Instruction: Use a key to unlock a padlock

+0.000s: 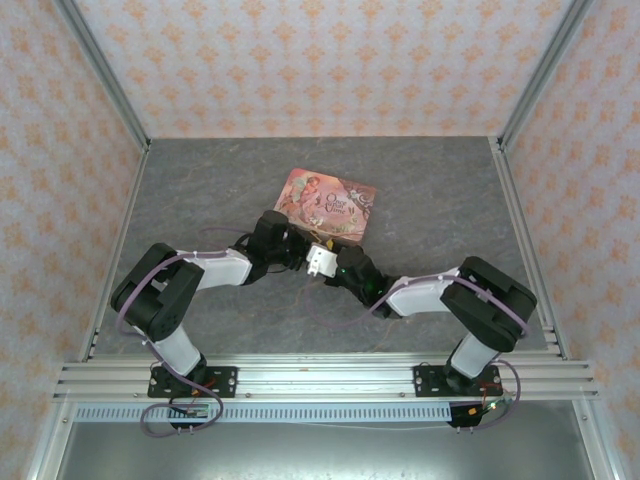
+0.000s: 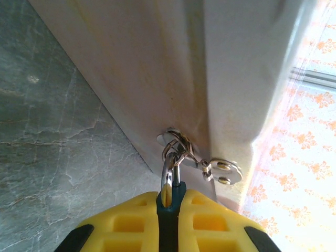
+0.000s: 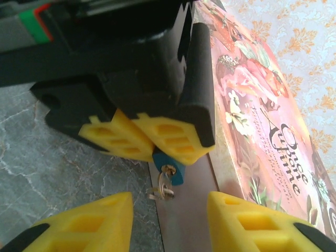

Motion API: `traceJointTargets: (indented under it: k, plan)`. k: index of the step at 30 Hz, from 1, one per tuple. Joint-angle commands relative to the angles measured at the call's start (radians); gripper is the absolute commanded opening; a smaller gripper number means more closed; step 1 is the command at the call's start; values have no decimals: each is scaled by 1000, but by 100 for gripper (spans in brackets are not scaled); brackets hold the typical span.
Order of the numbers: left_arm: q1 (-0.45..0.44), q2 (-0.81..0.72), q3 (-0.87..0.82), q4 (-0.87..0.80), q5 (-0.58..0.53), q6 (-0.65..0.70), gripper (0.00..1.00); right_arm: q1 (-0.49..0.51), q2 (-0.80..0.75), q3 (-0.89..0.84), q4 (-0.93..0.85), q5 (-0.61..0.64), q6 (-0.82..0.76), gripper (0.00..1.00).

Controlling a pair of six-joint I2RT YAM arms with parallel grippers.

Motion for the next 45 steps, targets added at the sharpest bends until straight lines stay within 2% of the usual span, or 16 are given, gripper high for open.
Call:
traceJointTargets:
  k: [1, 6, 21, 27, 30, 37, 45]
  plan:
    - [-8, -12, 26, -8, 13, -9, 0, 7, 30, 30, 55, 20, 18, 37]
    - [-10, -9, 25, 1, 15, -17, 0, 6, 64, 41, 61, 26, 28, 29]
    - [-12, -5, 26, 4, 24, -19, 0, -3, 108, 58, 89, 28, 58, 18]
    - [-12, 0, 24, 15, 28, -22, 0, -22, 118, 59, 113, 32, 115, 6]
    - [-12, 2, 22, 22, 30, -25, 0, -32, 113, 58, 119, 29, 163, 0]
    - [-14, 6, 20, 24, 28, -25, 0, -54, 75, 49, 98, -25, 346, 0]
    - [-14, 8, 15, 22, 23, -16, 0, -66, 82, 6, 157, -72, 588, 0]
